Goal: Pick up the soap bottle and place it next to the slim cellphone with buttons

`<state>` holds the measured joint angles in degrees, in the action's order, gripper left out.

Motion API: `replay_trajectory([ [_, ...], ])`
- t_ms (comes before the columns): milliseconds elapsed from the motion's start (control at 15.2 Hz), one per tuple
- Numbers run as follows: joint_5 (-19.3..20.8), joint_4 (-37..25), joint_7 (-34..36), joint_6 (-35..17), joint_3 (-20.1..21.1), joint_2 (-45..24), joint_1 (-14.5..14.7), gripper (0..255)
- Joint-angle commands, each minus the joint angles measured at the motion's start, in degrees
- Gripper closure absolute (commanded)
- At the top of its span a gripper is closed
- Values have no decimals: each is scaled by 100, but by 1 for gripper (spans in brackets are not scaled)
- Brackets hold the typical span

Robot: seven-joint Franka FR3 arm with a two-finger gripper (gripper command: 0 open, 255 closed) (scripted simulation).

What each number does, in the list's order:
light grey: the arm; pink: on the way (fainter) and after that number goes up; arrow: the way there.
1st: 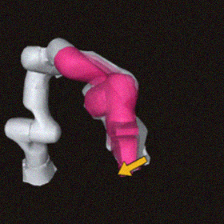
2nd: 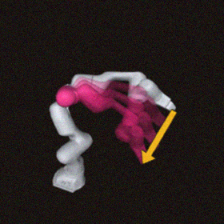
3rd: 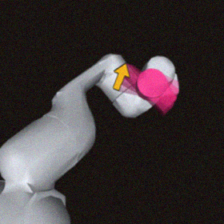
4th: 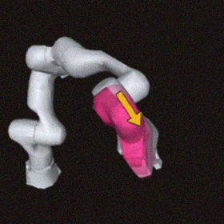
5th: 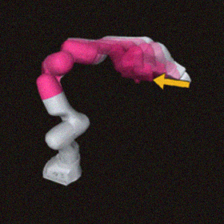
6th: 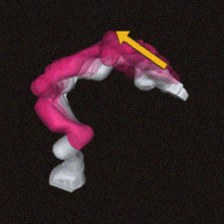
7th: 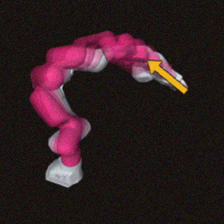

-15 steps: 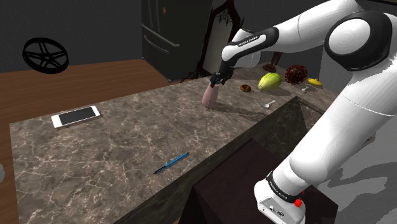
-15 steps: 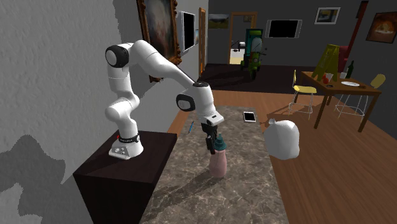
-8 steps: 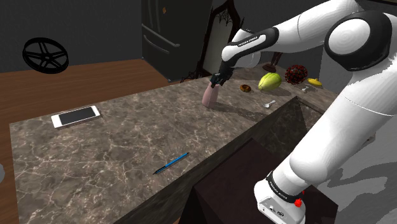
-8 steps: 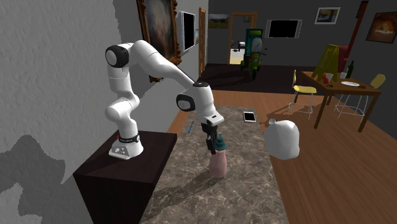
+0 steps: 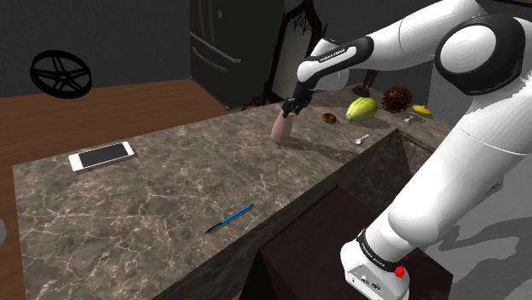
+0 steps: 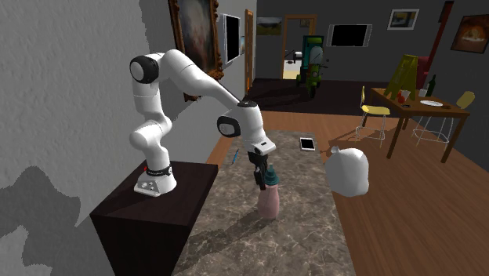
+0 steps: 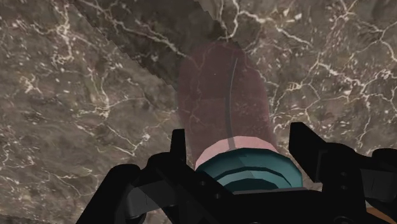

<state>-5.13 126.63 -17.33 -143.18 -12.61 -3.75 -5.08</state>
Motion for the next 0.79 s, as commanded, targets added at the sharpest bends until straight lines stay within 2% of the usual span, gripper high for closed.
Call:
replay_trajectory([
  [0, 24, -28, 19, 73, -3, 45, 2, 255],
  [726, 220, -441, 180, 888, -10, 462, 9, 255],
])
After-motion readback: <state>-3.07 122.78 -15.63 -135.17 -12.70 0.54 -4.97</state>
